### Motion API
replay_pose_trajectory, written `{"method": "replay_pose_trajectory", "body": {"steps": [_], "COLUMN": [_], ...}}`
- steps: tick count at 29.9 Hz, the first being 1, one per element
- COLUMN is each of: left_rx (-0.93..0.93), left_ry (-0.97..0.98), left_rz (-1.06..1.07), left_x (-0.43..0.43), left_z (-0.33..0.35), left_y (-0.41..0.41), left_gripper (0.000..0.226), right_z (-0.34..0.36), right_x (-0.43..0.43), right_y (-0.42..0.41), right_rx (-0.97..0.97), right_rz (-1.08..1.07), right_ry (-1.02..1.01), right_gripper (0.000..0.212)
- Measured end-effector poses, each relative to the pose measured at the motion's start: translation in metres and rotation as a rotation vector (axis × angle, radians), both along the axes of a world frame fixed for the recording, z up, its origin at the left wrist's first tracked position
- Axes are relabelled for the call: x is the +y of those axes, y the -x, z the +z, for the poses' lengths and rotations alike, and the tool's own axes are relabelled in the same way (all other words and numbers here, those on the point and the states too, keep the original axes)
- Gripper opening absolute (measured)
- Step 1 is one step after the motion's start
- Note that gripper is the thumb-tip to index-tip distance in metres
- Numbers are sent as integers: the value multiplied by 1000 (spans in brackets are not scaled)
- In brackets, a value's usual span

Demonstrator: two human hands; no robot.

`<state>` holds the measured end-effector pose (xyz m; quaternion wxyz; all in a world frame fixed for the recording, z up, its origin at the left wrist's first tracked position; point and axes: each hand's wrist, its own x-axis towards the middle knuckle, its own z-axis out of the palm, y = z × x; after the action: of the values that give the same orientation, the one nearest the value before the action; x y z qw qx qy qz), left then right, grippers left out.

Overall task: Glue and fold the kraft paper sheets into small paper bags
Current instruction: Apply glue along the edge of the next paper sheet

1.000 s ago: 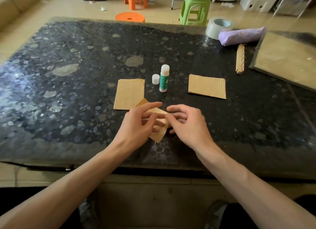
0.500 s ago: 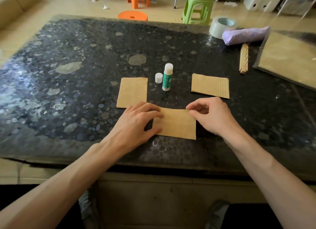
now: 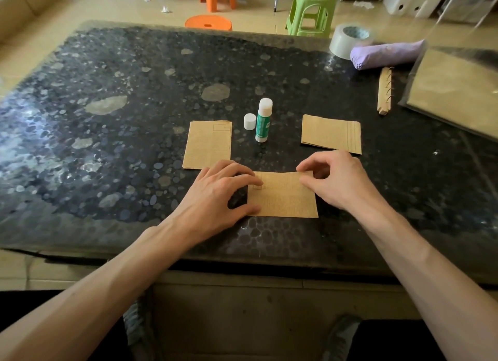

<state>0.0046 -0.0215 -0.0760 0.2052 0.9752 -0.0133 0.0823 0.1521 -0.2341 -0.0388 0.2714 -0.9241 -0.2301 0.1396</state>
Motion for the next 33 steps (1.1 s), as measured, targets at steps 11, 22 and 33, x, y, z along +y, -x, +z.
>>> {"method": "replay_pose_trajectory", "body": {"steps": [11,22,33], "left_rx": [22,-8,20], "left_ry": [19,47,101], "left_rz": [47,65,133], "left_x": [3,3,2], "left_z": [-1,-4,-2], "left_y": [-3,1,2], "left_gripper": [65,70,71], "right_z": [-20,-32,-2], "right_x": [63,97,29], "right_y": [-5,-15,14], "right_rx": [-60,-39,104], "right_rz": [-82,-168,-204], "right_ry": [-476,-587,-728], "right_gripper": [57,30,16]}}
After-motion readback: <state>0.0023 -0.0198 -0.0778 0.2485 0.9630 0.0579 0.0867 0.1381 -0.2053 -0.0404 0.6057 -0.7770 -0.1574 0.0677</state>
